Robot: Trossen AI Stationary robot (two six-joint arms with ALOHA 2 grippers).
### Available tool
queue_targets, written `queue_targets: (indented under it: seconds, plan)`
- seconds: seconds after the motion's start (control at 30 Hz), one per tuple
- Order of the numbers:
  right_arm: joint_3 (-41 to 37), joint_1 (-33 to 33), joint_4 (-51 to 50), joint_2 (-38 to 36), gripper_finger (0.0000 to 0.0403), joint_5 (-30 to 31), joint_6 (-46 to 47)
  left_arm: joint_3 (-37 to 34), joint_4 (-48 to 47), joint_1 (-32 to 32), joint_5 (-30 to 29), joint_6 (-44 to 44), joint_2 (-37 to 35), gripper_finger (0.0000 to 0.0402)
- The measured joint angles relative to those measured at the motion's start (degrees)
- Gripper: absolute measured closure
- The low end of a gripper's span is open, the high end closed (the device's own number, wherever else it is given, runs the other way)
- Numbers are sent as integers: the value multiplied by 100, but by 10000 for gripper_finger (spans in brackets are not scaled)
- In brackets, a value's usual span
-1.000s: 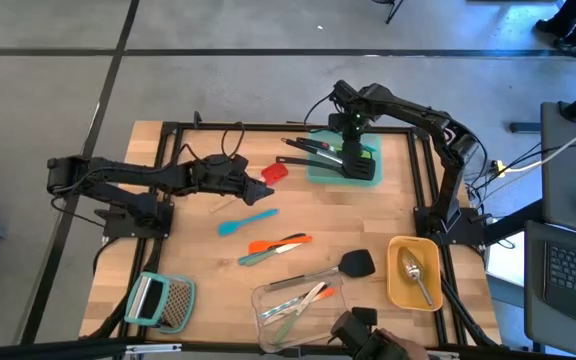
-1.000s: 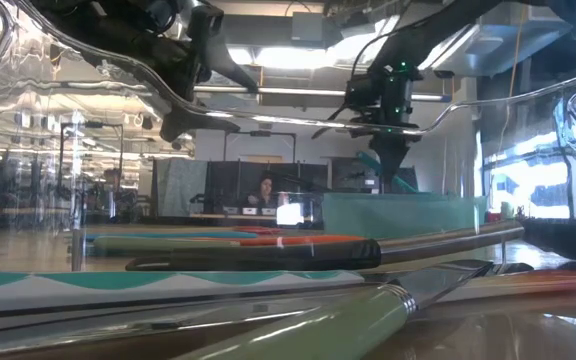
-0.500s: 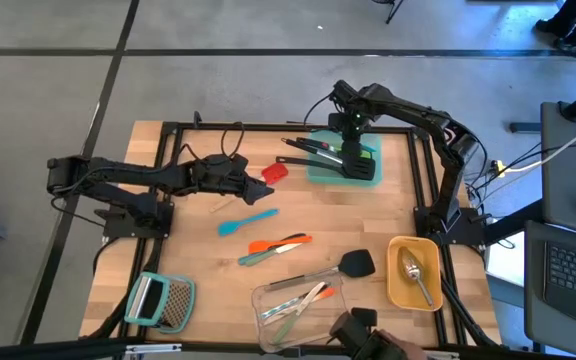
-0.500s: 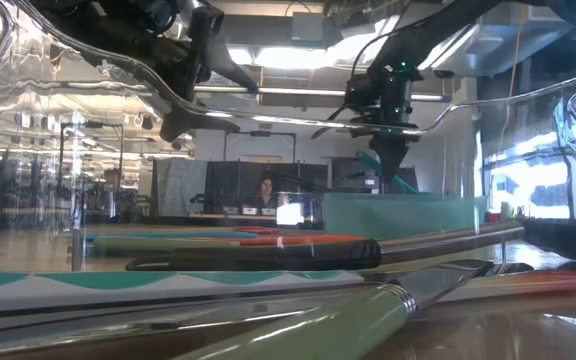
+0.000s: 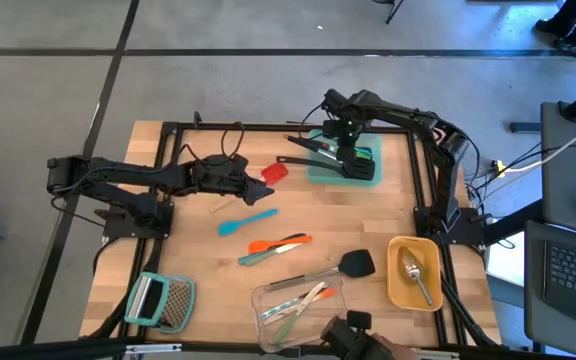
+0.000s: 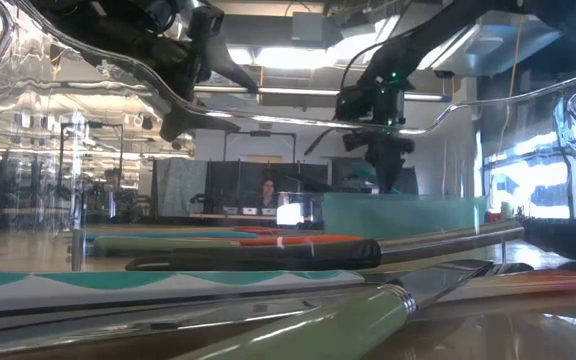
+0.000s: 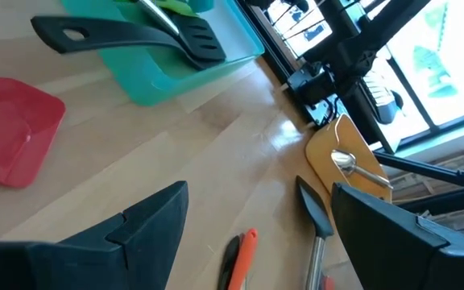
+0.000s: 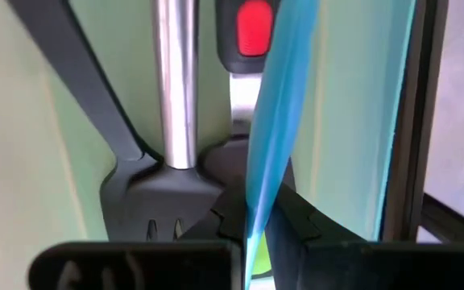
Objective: Pick & Place Kitchen Items
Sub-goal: Put the blue spatula into the green bin, then put the blue spatula into the yellow bin
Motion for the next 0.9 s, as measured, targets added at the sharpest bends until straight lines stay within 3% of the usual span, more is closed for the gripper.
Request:
queue_targets:
  seconds: [0.27,0.43,0.57,0.9]
  plan:
    - [0,0,123,78,381,55,169,0,0,-197,-51,-74,0,103]
    - [0,0,218,78,359,604,142,0,0,-218,-65,-87,0,103]
    - [0,-9,220,78,338,611,129,-1,0,-218,-139,-87,0,103]
    - [0,-9,305,78,332,607,127,0,-2,-218,-184,-46,0,103]
